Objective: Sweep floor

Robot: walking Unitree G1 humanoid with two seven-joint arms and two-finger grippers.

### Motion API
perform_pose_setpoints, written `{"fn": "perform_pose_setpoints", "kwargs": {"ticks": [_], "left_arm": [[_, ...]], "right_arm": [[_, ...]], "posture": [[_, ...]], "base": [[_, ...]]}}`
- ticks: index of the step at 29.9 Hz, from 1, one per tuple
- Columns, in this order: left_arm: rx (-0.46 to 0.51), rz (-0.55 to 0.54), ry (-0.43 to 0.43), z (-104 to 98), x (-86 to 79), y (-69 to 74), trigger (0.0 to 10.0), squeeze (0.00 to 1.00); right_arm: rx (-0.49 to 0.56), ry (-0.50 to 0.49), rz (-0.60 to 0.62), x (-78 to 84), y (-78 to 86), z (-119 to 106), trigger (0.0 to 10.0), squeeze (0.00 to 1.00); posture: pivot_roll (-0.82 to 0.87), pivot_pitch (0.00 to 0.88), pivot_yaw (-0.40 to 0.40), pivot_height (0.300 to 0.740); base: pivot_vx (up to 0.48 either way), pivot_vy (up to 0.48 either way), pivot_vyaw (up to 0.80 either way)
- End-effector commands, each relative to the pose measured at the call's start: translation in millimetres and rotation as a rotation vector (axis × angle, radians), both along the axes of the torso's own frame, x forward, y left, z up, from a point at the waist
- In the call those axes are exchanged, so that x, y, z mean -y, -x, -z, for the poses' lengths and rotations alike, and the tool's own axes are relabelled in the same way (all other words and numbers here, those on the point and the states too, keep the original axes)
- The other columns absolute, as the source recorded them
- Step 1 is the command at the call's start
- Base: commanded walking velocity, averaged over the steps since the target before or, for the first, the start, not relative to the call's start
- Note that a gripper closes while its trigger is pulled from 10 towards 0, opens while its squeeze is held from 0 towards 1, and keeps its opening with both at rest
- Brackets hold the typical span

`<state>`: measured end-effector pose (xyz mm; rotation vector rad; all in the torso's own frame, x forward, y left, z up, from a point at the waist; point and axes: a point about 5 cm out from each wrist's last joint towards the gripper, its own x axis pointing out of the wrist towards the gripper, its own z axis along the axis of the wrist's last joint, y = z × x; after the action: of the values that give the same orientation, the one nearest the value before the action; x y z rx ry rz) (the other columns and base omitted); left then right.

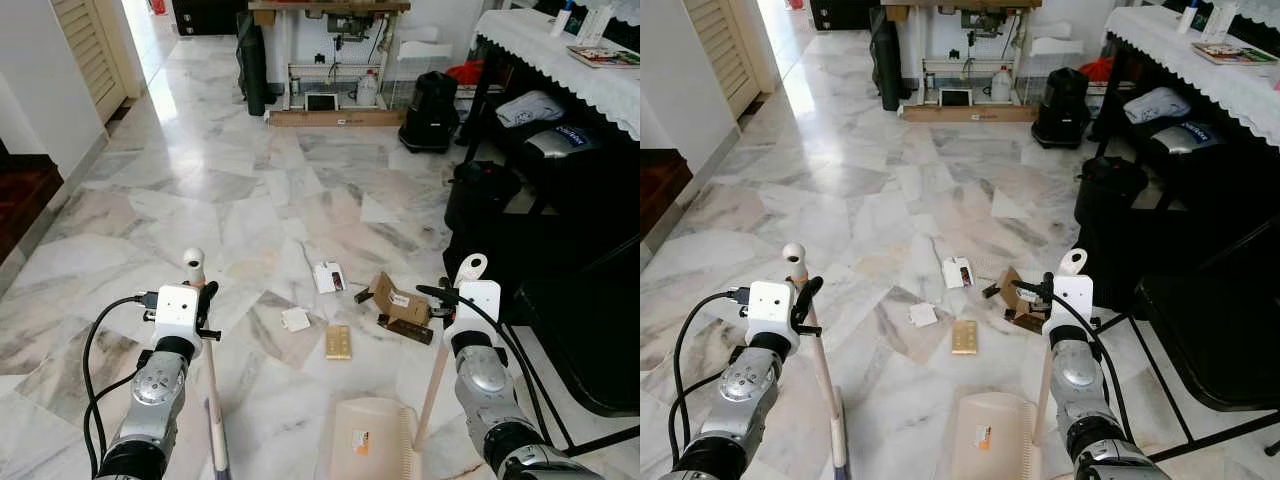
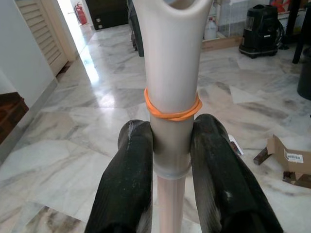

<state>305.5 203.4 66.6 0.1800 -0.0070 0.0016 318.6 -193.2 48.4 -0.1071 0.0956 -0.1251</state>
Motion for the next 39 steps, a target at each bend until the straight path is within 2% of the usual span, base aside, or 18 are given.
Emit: {"fn": "perform_pose_setpoints", "kwargs": {"ticks": [1,30,39], "left_arm": [[0.04,0.002,0.002,-10.1,-0.6,-4.0,10.0,0.0],[0.054,0.008,0.016,-13.3,1.7,-6.1,10.0,0.0],[0.053,-0.01,0.017,-12.2,-3.4,-3.0,10.0,0.0]], "right_arm": [[0.039,-0.002,-0.002,-0.8,-5.6,-9.1,10.0,0.0],[0.049,-0.001,-0.015,-4.0,-7.3,-11.3,10.0,0.0],[0.06,-0.002,-0.001,-1.7,-6.5,-12.0,10.0,0.0]], "posture": [[0.07,0.0,-0.019,0.74],[0.06,0.0,-0.02,0.74],[0.06,0.0,-0.019,0.74]], "base": [[0.255,0.0,0.0],[0.258,0.0,0.0],[0.257,0.0,0.0]]}}
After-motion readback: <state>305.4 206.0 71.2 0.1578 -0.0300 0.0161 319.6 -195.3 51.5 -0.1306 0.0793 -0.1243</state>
